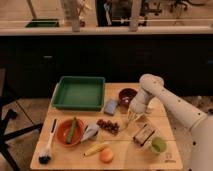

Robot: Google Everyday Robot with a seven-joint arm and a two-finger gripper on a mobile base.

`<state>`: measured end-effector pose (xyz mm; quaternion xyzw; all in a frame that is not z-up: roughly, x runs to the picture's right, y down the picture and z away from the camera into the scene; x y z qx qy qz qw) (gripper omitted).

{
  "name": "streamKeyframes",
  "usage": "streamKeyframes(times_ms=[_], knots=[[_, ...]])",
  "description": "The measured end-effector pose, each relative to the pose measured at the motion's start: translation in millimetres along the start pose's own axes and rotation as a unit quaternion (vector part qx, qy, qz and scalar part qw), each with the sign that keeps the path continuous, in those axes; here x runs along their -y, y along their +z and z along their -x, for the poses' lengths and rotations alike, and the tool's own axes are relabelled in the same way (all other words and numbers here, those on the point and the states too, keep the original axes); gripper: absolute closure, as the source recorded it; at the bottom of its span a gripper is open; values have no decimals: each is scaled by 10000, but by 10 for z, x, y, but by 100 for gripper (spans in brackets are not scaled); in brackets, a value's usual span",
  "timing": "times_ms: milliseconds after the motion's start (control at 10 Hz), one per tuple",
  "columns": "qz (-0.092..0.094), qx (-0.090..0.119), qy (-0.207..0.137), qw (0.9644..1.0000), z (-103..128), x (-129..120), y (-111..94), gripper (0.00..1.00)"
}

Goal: Place fork in table surface

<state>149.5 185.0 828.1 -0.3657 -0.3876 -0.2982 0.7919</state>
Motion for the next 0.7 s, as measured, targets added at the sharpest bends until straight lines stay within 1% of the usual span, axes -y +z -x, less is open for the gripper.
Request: streamKeyframes(times_ms=[500,700], knots=[[-42,161,-76,9998,26,-21,-76,20],[-119,161,-128,9997,39,0,-154,20]])
